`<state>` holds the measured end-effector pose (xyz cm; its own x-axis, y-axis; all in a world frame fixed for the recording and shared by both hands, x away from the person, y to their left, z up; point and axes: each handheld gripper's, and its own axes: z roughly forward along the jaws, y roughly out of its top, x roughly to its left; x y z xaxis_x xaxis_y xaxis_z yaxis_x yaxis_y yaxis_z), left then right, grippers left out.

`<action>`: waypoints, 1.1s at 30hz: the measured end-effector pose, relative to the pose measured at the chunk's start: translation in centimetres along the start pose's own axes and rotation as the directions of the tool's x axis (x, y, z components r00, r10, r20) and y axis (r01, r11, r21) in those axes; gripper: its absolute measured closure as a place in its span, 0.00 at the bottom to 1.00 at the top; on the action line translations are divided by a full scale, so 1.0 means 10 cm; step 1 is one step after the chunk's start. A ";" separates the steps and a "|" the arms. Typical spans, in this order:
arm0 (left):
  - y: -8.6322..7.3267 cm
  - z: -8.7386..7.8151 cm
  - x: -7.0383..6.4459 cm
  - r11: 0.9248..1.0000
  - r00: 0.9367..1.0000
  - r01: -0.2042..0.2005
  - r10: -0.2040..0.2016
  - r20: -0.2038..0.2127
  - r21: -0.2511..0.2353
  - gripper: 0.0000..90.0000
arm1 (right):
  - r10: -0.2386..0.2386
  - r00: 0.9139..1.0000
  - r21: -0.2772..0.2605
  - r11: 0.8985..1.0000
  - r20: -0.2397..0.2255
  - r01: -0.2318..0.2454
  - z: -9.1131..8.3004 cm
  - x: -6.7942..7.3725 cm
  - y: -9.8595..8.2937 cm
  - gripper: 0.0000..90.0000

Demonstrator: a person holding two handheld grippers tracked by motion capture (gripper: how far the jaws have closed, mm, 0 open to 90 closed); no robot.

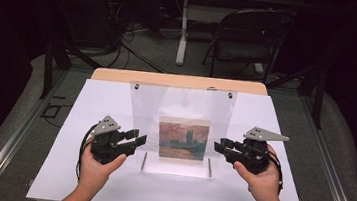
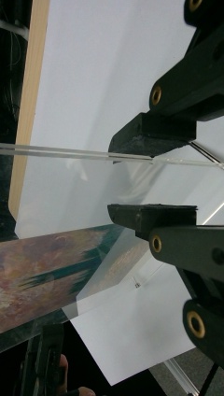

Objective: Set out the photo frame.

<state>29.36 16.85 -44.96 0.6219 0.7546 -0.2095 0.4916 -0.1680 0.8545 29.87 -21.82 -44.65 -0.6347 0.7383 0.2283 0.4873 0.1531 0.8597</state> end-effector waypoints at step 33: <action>0.11 -0.20 -0.01 0.999 0.998 -0.037 0.037 -0.041 -0.008 0.40 | -0.057 0.998 -0.036 0.998 0.024 0.058 -0.06 0.05 0.09 0.39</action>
<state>28.62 17.82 -43.03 0.6141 0.7733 -0.1580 0.4629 -0.1907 0.8657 29.63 -21.69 -43.46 -0.6469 0.7438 0.1683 0.4282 0.1717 0.8872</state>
